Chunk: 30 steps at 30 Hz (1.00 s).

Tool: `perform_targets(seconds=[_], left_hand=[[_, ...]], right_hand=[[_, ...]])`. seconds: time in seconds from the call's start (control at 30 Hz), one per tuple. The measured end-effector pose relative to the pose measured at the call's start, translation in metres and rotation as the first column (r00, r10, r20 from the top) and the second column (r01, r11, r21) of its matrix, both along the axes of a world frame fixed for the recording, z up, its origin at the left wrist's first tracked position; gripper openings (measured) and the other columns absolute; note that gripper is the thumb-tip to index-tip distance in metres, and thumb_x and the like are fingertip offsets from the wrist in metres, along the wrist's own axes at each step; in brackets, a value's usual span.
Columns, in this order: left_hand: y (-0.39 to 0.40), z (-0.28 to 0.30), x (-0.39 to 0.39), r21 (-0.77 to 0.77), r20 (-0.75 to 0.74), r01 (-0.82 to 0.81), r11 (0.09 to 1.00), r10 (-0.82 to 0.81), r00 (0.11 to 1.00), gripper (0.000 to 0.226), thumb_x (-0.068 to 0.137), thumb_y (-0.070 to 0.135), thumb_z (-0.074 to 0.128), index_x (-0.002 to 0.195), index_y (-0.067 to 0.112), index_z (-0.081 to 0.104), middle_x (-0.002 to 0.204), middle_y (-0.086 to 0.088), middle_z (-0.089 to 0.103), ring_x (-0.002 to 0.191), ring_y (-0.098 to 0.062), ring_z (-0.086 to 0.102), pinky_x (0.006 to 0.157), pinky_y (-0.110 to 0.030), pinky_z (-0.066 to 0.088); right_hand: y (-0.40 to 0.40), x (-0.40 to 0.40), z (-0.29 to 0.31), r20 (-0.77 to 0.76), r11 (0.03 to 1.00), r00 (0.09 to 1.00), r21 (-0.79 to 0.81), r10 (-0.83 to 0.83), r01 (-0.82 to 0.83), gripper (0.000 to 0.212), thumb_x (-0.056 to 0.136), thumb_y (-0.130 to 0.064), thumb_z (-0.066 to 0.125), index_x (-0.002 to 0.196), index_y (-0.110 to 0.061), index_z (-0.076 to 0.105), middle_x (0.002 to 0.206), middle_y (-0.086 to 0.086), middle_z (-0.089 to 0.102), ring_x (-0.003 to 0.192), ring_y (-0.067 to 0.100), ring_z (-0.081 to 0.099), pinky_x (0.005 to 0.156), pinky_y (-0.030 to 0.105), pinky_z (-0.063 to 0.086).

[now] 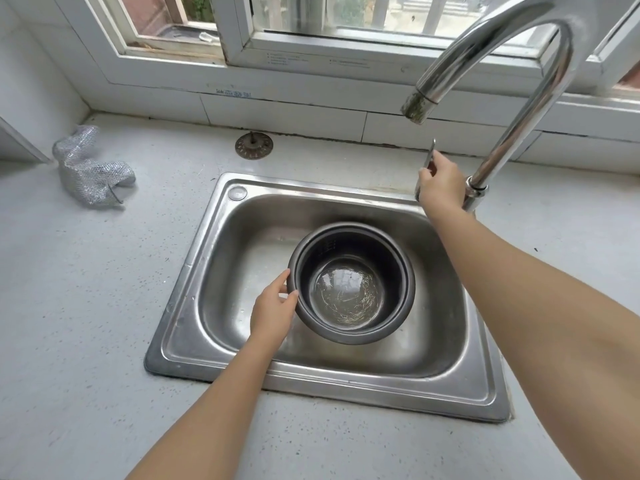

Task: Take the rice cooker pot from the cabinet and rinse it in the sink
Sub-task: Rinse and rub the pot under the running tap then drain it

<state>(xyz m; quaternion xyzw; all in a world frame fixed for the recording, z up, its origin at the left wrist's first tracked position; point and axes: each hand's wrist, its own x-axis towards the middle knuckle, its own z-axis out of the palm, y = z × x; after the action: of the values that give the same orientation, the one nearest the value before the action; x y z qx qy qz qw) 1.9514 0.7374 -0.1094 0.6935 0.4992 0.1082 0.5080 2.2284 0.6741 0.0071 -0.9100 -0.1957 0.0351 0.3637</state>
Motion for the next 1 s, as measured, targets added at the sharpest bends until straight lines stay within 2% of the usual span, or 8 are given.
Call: perform_targets(seconds=[0.17,0.3,0.43,0.6,0.83,0.9,0.93,1.0], left_hand=[[0.000,-0.001,0.000,0.007,0.011,0.004,1.000,-0.004,1.000,0.041,0.090,0.017,0.053,0.127,0.034,0.052,0.084,0.016,0.059,0.059,-0.001,0.054,0.054,-0.014,0.039],[0.000,-0.003,0.000,0.013,0.010,0.018,1.000,-0.019,1.000,0.040,0.090,0.017,0.052,0.125,0.035,0.053,0.087,0.010,0.059,0.061,-0.007,0.053,0.057,-0.021,0.043],[0.001,-0.004,0.000,0.006,0.016,0.009,1.000,-0.009,1.000,0.043,0.090,0.017,0.052,0.130,0.034,0.050,0.093,0.007,0.060,0.064,-0.008,0.054,0.058,-0.021,0.044],[0.000,-0.003,-0.001,0.009,0.021,0.008,1.000,-0.008,1.000,0.042,0.091,0.017,0.052,0.129,0.034,0.051,0.089,0.011,0.059,0.062,-0.008,0.054,0.056,-0.022,0.043],[0.000,0.000,0.000,0.008,0.026,0.005,1.000,-0.005,1.000,0.040,0.090,0.016,0.052,0.126,0.034,0.054,0.086,0.013,0.059,0.060,-0.007,0.053,0.058,-0.026,0.047],[0.000,0.000,0.000,0.004,0.025,0.006,1.000,-0.006,1.000,0.042,0.090,0.016,0.052,0.128,0.032,0.052,0.087,0.013,0.059,0.062,-0.007,0.054,0.061,-0.028,0.048],[0.000,0.000,0.000,0.001,0.025,0.002,1.000,-0.002,1.000,0.043,0.090,0.016,0.053,0.130,0.031,0.051,0.088,0.013,0.059,0.063,-0.007,0.054,0.061,-0.027,0.048],[0.000,0.001,0.000,-0.002,0.022,-0.004,1.000,0.005,1.000,0.044,0.090,0.016,0.053,0.132,0.029,0.050,0.089,0.013,0.059,0.065,-0.008,0.054,0.064,-0.030,0.049]], right_hand=[[0.001,-0.002,0.001,0.021,1.000,1.000,-0.016,-0.006,0.006,0.017,0.093,-0.007,0.041,0.098,0.001,0.055,0.094,0.020,0.064,0.084,0.034,0.056,0.070,0.036,0.039],[0.001,-0.003,0.001,0.062,0.999,0.998,-0.039,-0.003,0.005,0.017,0.094,-0.007,0.042,0.098,0.001,0.056,0.094,0.019,0.064,0.078,0.027,0.049,0.068,0.030,0.034],[0.001,-0.004,0.001,0.073,0.995,0.997,-0.092,0.037,-0.030,0.016,0.094,-0.007,0.041,0.098,0.001,0.055,0.096,0.021,0.063,0.082,0.032,0.052,0.067,0.031,0.032],[0.002,-0.009,-0.001,0.116,0.983,0.989,-0.169,0.093,-0.073,0.016,0.094,-0.005,0.038,0.099,-0.001,0.053,0.098,0.024,0.063,0.091,0.039,0.055,0.066,0.034,0.029],[-0.003,-0.007,-0.002,0.099,0.983,0.988,-0.147,0.122,-0.106,0.010,0.093,-0.005,0.038,0.086,-0.009,0.043,0.080,0.017,0.053,0.071,0.029,0.042,0.061,0.033,0.025],[-0.006,-0.007,-0.003,0.090,0.979,0.986,-0.155,0.144,-0.129,0.011,0.091,-0.004,0.037,0.094,-0.005,0.047,0.080,0.021,0.056,0.070,0.032,0.045,0.059,0.034,0.027],[-0.007,-0.009,-0.004,0.090,0.977,0.983,-0.159,0.158,-0.142,0.019,0.091,-0.004,0.038,0.105,-0.004,0.050,0.083,0.022,0.058,0.073,0.034,0.049,0.059,0.034,0.030],[-0.013,-0.016,-0.005,0.118,0.979,0.976,-0.110,0.185,-0.172,0.037,0.092,-0.004,0.040,0.129,-0.003,0.046,0.099,0.022,0.063,0.092,0.035,0.057,0.071,0.037,0.041]])
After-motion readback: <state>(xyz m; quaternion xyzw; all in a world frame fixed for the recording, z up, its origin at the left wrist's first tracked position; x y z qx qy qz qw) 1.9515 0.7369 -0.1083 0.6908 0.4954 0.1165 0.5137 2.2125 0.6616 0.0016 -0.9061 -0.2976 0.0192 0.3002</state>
